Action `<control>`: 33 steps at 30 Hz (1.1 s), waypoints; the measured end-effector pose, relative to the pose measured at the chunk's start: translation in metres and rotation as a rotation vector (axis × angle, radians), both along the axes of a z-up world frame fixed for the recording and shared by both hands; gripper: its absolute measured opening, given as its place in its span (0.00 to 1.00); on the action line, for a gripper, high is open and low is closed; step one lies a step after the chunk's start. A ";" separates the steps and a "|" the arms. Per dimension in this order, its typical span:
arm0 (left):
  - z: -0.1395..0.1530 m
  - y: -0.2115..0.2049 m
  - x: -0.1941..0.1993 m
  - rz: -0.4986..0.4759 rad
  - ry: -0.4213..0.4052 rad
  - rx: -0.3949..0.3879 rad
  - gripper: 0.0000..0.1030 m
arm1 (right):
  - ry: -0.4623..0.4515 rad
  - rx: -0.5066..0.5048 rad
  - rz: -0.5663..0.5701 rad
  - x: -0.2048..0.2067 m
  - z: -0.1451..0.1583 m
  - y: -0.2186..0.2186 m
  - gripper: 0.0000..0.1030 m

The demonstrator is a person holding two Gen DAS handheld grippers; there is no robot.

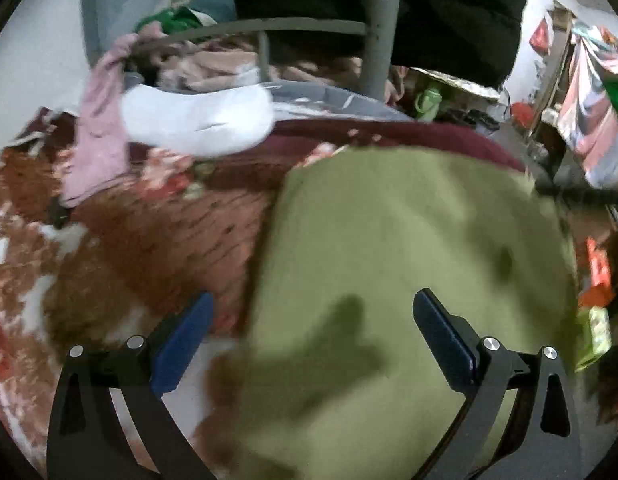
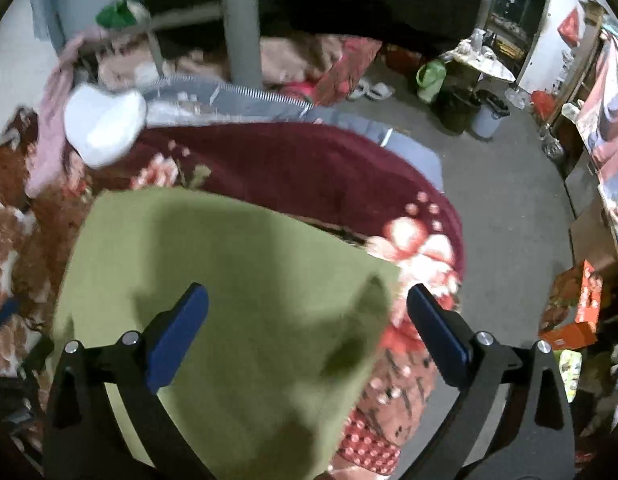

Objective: Fold large clothes
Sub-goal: 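Carry the bundle with both grippers and set it down on the bed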

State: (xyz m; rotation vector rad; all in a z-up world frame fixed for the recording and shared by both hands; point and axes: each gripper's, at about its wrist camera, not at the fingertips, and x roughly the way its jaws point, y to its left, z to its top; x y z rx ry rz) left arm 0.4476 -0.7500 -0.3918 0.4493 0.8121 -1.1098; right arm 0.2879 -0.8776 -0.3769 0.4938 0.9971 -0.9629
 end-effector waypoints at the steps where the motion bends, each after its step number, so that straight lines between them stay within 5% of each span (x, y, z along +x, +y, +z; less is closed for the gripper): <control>1: 0.001 -0.014 0.001 0.006 0.016 -0.003 0.95 | 0.027 0.000 0.010 0.003 -0.009 0.000 0.95; 8: -0.030 -0.073 0.022 0.110 0.009 0.146 0.96 | 0.105 -0.048 0.051 -0.007 -0.048 -0.018 0.95; 12: -0.046 -0.060 0.039 0.155 0.066 0.140 0.96 | 0.099 -0.037 0.093 -0.023 -0.056 -0.027 0.95; 17: -0.056 -0.030 0.052 0.205 0.038 0.155 0.96 | 0.076 -0.030 0.059 -0.047 -0.057 -0.043 0.95; 23: -0.046 0.015 0.058 0.278 0.061 0.173 0.95 | 0.098 -0.065 0.003 -0.072 -0.043 -0.038 0.95; 28: -0.017 0.058 0.016 0.186 0.147 0.043 0.95 | -0.021 -0.001 0.058 -0.066 -0.016 0.010 0.95; 33: -0.029 0.068 -0.028 0.068 0.148 0.050 0.95 | -0.049 0.042 0.119 -0.044 -0.024 0.048 0.95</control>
